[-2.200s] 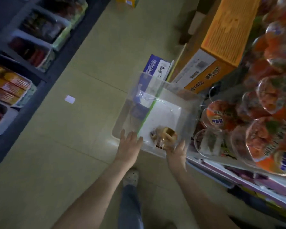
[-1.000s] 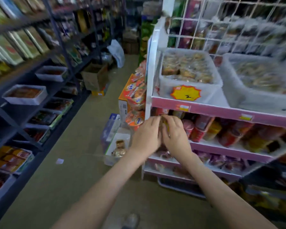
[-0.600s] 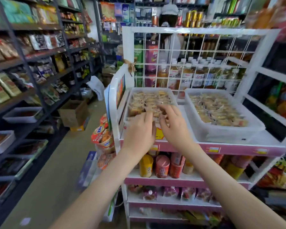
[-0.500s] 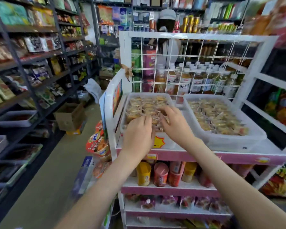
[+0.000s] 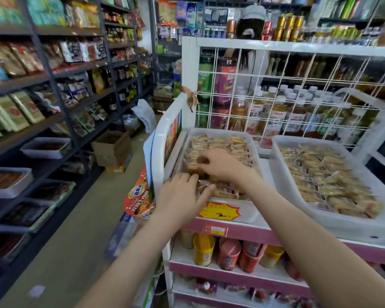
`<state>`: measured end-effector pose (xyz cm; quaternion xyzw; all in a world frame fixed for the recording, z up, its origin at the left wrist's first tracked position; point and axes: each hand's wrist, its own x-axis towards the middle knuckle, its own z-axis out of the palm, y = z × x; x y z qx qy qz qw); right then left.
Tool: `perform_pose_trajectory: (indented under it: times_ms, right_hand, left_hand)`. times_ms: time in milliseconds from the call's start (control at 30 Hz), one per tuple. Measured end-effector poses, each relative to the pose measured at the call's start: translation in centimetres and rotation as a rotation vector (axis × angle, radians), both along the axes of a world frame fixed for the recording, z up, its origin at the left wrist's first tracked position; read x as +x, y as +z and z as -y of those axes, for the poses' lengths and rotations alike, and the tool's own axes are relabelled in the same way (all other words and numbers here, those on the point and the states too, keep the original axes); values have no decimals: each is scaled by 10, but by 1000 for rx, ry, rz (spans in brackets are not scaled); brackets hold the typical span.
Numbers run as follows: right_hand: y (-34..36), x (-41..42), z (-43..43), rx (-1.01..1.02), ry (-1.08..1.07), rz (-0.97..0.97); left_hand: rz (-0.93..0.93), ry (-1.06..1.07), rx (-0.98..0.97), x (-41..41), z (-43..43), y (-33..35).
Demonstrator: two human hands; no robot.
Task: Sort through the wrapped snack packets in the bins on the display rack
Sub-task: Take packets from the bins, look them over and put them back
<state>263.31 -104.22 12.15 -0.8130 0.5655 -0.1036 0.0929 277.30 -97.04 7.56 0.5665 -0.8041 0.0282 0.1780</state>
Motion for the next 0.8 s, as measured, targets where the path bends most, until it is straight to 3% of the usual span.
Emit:
perform_pose_trajectory:
  times_ms: [233, 467, 633, 800]
  right_hand:
    - [-8, 3, 5, -68, 10, -233]
    - [-16, -3, 6, -141, 57, -154]
    - [-12, -9, 3, -85, 21, 130]
    - [14, -16, -8, -99, -105, 611]
  left_hand:
    - [-42, 40, -26, -5, 3, -5]
    - [-55, 56, -56, -6, 1, -6]
    - [-32, 73, -38, -6, -2, -2]
    - [-34, 72, 19, -6, -7, 3]
